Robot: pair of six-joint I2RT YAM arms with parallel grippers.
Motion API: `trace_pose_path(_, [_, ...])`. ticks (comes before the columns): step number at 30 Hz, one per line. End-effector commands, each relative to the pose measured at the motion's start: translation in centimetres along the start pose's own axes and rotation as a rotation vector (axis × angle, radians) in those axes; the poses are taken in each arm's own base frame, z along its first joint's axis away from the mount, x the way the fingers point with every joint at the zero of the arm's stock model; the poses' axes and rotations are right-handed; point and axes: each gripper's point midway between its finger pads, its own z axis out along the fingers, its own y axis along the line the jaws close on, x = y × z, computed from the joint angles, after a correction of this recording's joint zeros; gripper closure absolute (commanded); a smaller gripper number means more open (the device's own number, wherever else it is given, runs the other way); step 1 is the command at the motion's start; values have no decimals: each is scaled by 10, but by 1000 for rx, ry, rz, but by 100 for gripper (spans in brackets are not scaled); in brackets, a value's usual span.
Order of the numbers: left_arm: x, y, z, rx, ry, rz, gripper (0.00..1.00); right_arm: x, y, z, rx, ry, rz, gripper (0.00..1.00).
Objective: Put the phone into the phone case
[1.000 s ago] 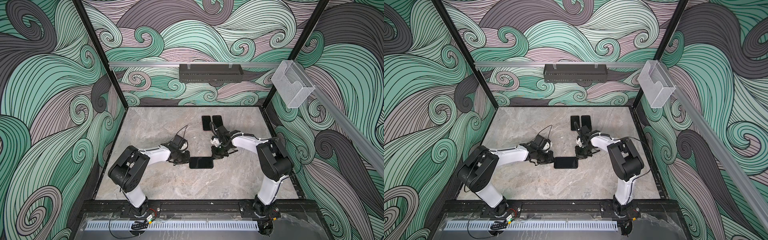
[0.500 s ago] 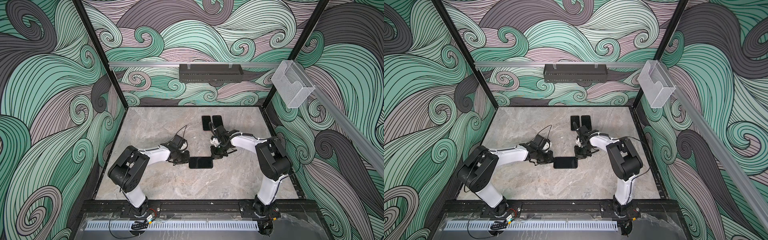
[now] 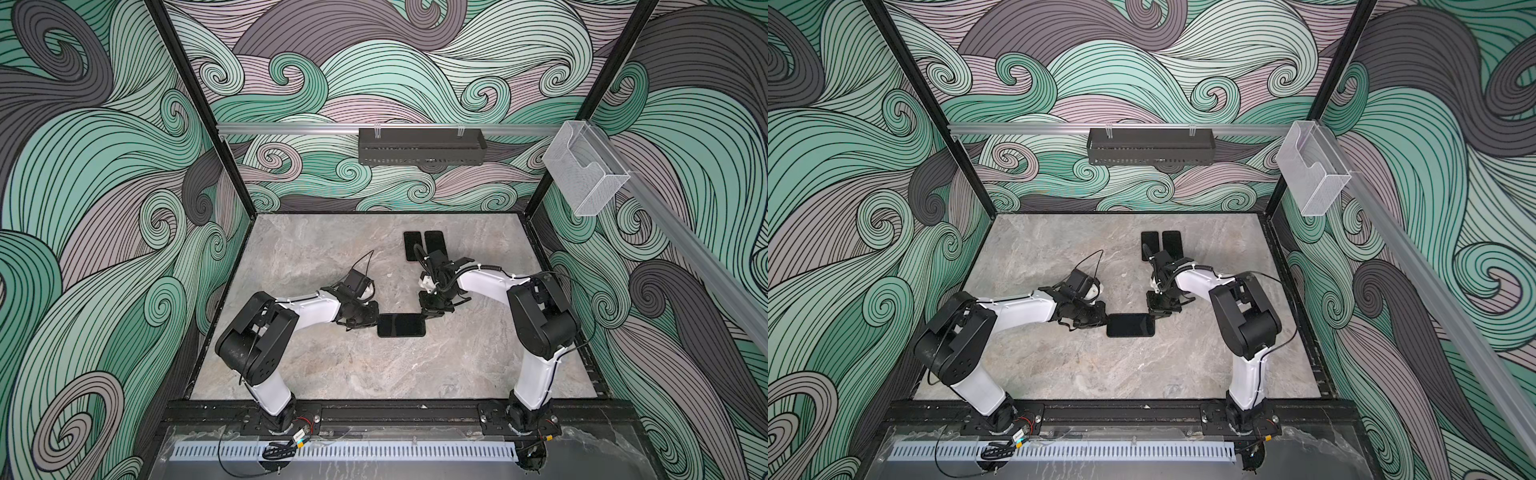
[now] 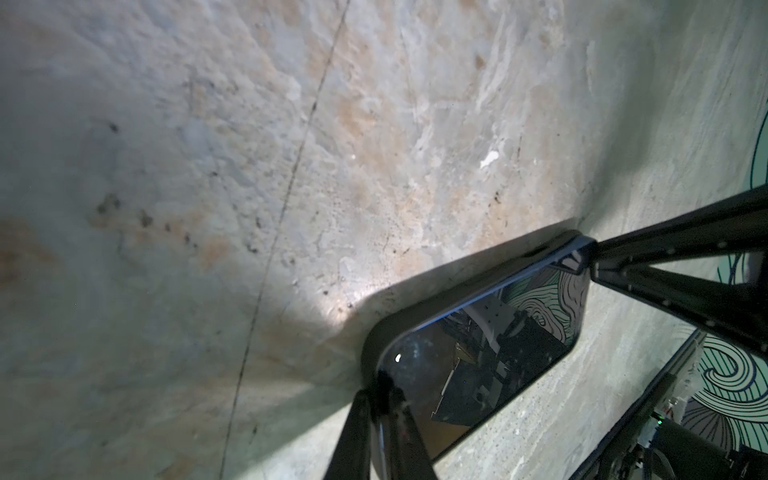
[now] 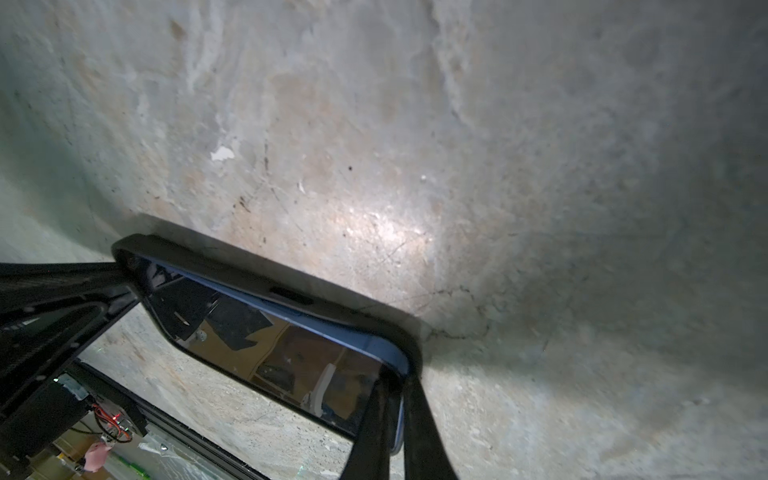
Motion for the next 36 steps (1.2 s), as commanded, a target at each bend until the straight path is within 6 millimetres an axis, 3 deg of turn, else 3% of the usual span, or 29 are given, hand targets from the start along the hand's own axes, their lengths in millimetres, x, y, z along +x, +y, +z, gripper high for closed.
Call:
trace_pose_path(1, [15,4,9,-9,52,2,88,51,-46,126,196,173,-46,92])
trace_pose_path(11, [16,9,9,-32,51,-8,88,58,-55,129,271,179,-52,91])
trace_pose_path(26, [24,31,-5,-141,10,-40,85,57,-64,74,463,141,-124,83])
trace_pose_path(32, [27,38,-16,-173,-11,-46,80,53,-42,54,386,108,-171,75])
trace_pose_path(36, [28,41,-25,-191,-28,-54,73,40,-12,28,282,38,-267,61])
